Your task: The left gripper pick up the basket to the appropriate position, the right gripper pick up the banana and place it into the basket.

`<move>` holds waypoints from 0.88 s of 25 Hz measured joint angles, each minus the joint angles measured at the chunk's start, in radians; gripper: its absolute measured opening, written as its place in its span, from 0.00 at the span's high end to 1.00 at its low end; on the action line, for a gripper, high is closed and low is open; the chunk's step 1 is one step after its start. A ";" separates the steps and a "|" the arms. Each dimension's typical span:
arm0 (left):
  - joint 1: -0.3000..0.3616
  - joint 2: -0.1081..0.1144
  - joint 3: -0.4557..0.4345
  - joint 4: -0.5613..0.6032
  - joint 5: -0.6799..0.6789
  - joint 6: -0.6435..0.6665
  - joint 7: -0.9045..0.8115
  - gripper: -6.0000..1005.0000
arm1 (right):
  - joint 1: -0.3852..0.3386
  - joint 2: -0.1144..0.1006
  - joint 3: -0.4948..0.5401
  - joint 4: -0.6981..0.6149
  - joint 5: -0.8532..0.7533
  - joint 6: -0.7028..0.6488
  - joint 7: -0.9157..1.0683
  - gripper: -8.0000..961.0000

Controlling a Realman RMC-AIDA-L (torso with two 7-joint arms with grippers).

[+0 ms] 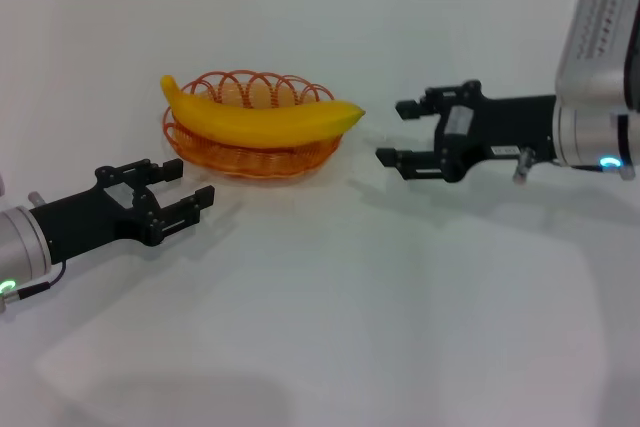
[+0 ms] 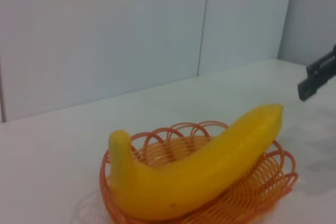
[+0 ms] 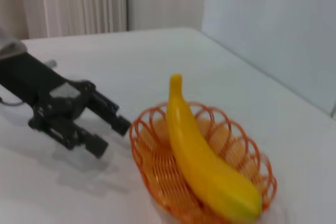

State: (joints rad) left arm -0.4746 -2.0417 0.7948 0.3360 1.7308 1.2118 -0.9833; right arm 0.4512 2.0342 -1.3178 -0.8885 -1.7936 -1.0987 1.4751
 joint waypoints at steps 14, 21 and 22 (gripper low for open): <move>0.004 0.000 -0.002 0.000 -0.001 0.000 0.006 0.40 | -0.006 -0.001 0.048 0.117 0.008 -0.036 -0.063 0.30; 0.003 0.000 -0.002 0.000 -0.001 0.000 0.008 0.40 | 0.013 -0.003 0.126 0.196 0.039 -0.077 -0.145 0.30; 0.003 0.000 -0.003 0.000 -0.001 0.000 0.009 0.40 | 0.013 -0.004 0.128 0.198 0.039 -0.078 -0.148 0.30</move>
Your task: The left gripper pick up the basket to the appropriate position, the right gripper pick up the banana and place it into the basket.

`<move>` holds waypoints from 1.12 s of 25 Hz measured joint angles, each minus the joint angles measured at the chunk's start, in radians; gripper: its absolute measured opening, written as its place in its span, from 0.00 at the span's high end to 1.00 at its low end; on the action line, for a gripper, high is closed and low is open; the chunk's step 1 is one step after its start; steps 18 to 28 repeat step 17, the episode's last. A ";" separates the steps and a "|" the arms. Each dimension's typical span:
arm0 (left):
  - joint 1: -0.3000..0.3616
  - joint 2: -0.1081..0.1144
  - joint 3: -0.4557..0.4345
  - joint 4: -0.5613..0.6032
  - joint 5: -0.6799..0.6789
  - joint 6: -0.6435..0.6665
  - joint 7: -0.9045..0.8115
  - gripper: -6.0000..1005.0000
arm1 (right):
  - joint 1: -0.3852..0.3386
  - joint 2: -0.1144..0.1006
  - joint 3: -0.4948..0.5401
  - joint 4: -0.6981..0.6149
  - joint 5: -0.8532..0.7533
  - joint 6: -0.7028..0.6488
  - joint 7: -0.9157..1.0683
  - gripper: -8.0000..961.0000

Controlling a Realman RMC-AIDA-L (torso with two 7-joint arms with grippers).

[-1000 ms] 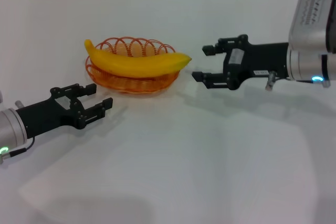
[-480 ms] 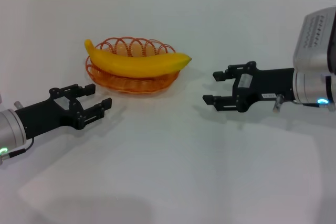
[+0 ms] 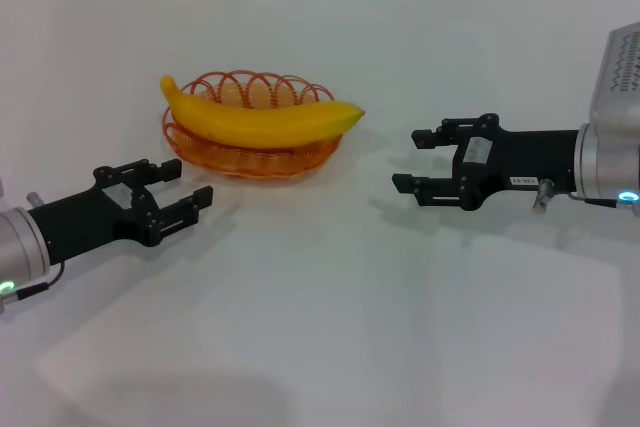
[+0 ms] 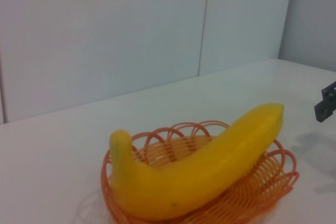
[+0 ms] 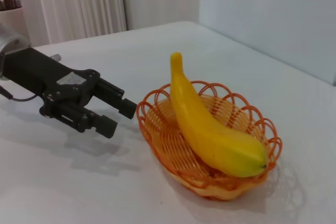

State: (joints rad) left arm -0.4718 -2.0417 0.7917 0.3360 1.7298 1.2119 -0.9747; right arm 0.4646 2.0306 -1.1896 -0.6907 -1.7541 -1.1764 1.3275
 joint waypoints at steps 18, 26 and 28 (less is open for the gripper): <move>-0.002 0.000 0.003 0.000 -0.001 0.000 0.004 0.40 | 0.008 0.004 0.001 0.020 0.004 0.005 -0.023 0.30; -0.002 0.000 0.003 0.000 -0.001 0.000 0.004 0.40 | 0.008 0.004 0.001 0.020 0.004 0.005 -0.023 0.30; -0.002 0.000 0.003 0.000 -0.001 0.000 0.004 0.40 | 0.008 0.004 0.001 0.020 0.004 0.005 -0.023 0.30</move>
